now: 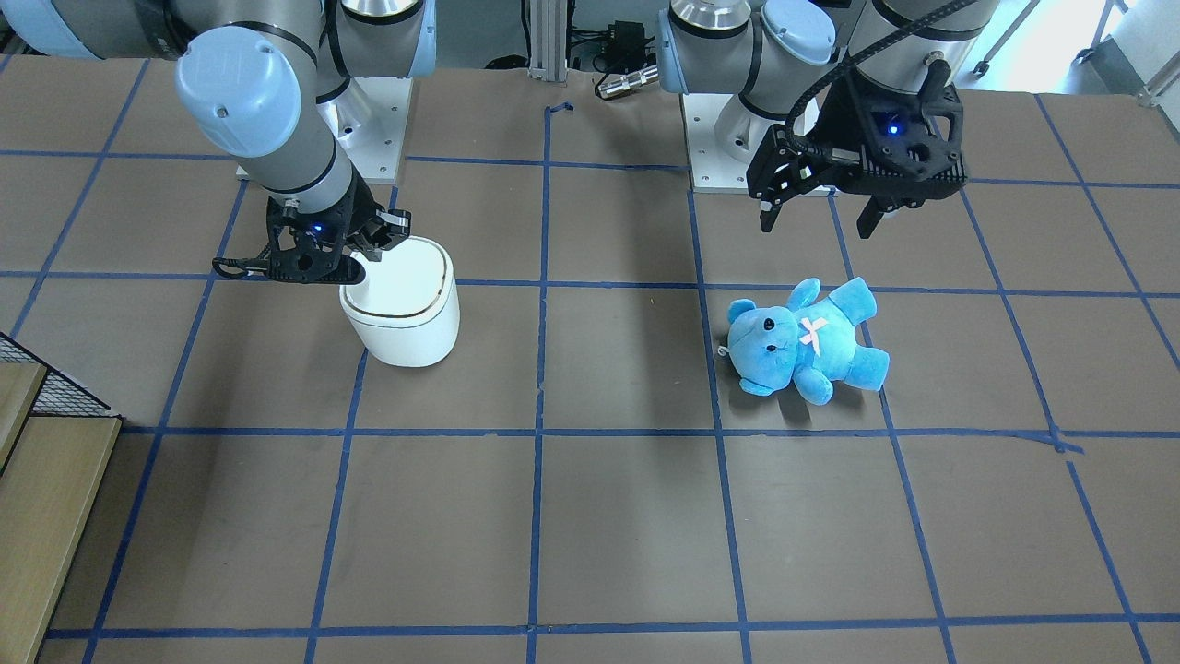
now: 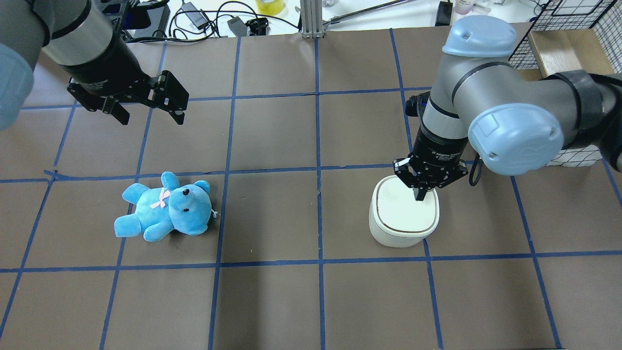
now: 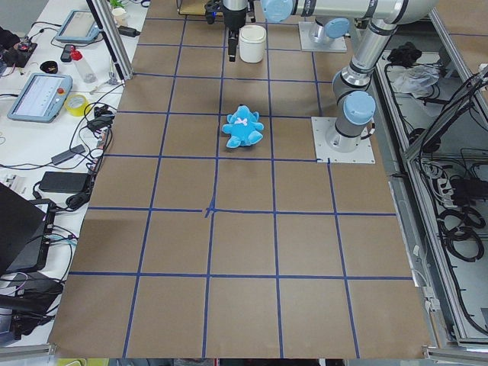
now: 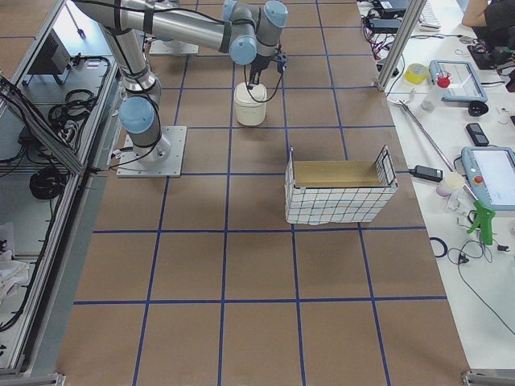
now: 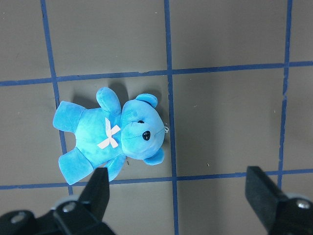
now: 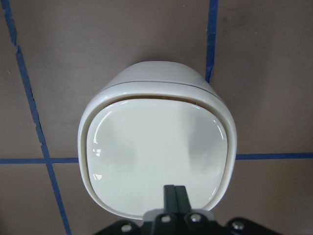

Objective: Open trash can with right arm
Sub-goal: 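Lower the right gripper onto the white trash can lid, then press down on the lid's near edge with the right gripper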

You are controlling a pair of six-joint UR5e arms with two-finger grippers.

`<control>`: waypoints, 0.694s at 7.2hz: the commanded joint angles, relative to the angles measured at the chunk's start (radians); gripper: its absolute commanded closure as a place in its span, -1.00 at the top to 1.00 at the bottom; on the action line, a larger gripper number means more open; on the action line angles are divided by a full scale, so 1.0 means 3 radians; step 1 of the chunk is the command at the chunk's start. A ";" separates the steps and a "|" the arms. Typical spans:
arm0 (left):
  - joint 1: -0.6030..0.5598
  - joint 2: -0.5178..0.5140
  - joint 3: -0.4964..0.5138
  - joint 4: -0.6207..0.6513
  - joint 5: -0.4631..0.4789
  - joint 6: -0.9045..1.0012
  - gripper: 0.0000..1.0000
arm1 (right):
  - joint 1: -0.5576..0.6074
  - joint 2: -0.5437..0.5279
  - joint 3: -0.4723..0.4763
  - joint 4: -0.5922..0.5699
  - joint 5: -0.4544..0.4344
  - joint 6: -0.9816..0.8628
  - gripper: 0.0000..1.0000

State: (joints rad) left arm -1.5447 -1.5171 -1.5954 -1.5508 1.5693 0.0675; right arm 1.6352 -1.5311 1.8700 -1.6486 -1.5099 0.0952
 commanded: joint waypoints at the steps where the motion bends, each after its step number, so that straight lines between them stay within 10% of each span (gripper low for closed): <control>1: 0.0000 0.0000 0.0000 0.0000 0.0000 0.0000 1.00 | -0.0010 0.0072 0.0015 -0.0108 -0.0050 0.0035 -1.00; 5: 0.0000 0.0000 0.0000 0.0000 0.0000 0.0000 1.00 | -0.0010 0.0195 0.0025 -0.0094 -0.0050 0.0036 -1.00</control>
State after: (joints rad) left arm -1.5447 -1.5171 -1.5953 -1.5508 1.5693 0.0675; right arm 1.6323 -1.4858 1.8760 -1.6794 -1.5258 0.1062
